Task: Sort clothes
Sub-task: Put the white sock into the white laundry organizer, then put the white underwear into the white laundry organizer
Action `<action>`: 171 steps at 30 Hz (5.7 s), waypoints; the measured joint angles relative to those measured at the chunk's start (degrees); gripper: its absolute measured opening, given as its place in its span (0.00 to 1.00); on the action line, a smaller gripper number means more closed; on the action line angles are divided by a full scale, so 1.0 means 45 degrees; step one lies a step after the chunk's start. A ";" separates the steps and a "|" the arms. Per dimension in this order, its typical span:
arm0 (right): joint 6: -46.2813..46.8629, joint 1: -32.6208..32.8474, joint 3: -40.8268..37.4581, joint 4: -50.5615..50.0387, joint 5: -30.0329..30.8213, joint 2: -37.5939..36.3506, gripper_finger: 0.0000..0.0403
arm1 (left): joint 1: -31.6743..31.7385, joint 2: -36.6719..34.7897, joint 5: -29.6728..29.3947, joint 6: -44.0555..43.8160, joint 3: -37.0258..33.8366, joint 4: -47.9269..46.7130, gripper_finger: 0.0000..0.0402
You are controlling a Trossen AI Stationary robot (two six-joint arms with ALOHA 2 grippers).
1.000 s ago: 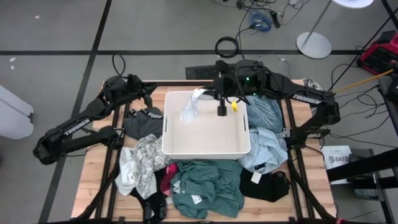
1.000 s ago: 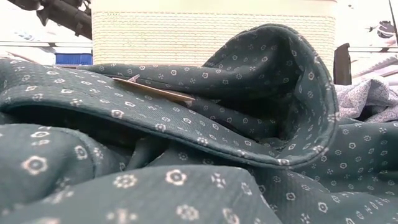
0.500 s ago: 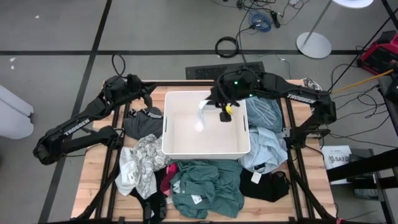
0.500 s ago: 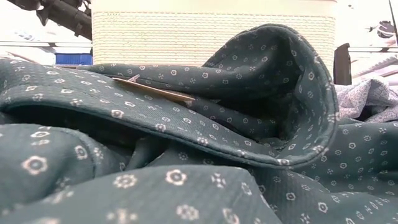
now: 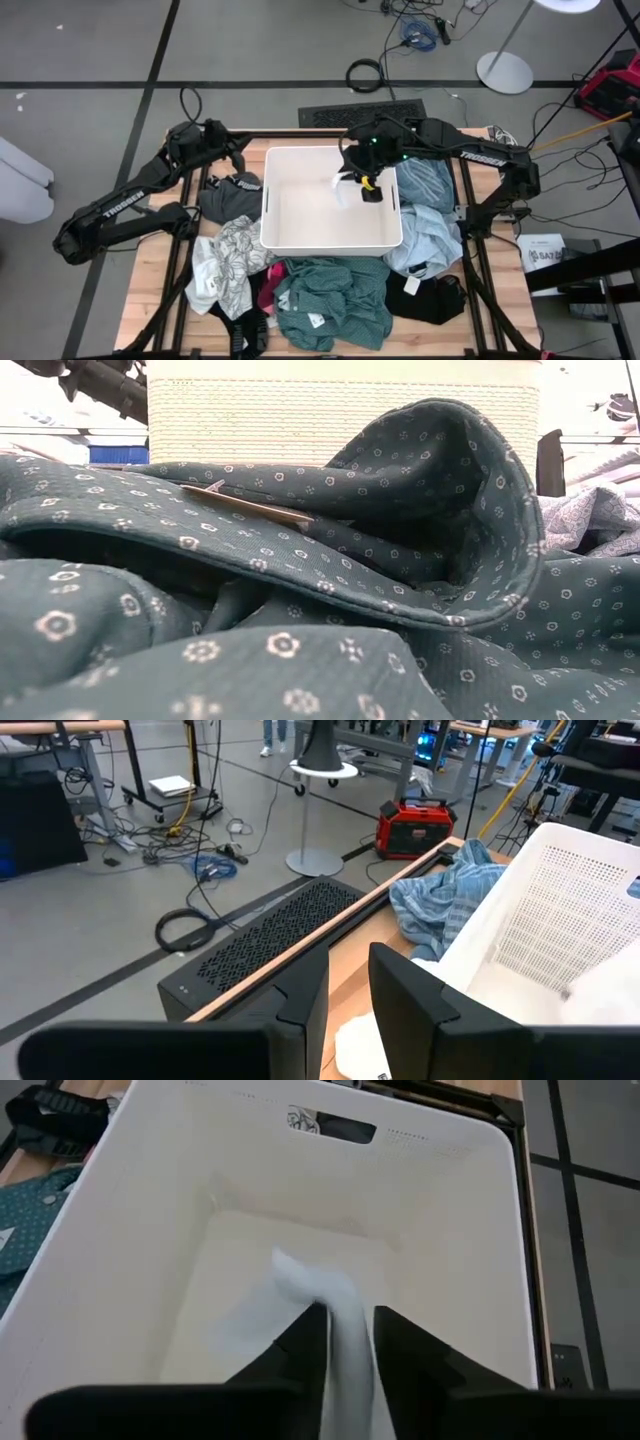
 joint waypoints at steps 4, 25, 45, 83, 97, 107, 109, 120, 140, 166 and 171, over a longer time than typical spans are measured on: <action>0.0031 0.0000 0.0000 -0.0005 0.0176 0.0000 0.28 | 0.0000 0.0000 0.0000 0.0000 0.0000 -0.0010 0.21; 0.0546 -0.0034 0.0000 -0.1475 0.1001 0.0000 0.44 | -0.1673 -0.0381 0.2535 -0.2918 0.0005 -0.4393 0.21; 0.0541 -0.0069 0.0000 -0.1530 0.0976 0.0000 0.44 | -0.6386 -0.0348 0.0458 -0.6058 0.0005 -0.8795 0.21; -0.0505 -0.0578 -0.1933 -0.0577 0.0933 -0.0262 0.44 | -1.3855 0.1205 0.2729 -1.3891 0.0019 -1.1703 0.21; -0.0213 -0.0578 -0.1933 -0.0684 0.0937 -0.0287 0.44 | -1.4631 0.2995 0.2847 -1.3513 0.0024 -1.1419 0.21; -0.0325 -0.0578 -0.1930 -0.0706 0.0937 -0.0287 0.44 | -1.4698 0.4062 0.2453 -1.3174 0.0019 -1.2608 0.24; -0.0372 -0.0578 -0.1928 -0.0764 0.0940 -0.0287 0.44 | -1.4710 0.4238 0.2433 -1.3010 0.0015 -1.2621 0.26; -0.0463 -0.0578 -0.1928 -0.0865 0.0942 -0.0287 0.44 | -1.4853 0.5526 0.2627 -1.2617 0.0015 -1.2653 0.32; -0.0125 -0.0578 -0.1928 -0.0936 0.1012 -0.0291 0.44 | -1.4931 0.5053 0.2870 -0.8885 0.2392 -1.2164 0.01; -0.0688 -0.0581 -0.1915 0.4631 -0.0938 -0.0009 0.44 | -1.4373 0.2898 -1.3386 -0.5419 0.7363 -1.3555 0.00; -0.0973 -0.0563 -0.1919 0.8521 -0.1753 0.0756 0.44 | -1.4114 0.2724 -1.5183 -0.2830 0.7363 -1.1311 0.00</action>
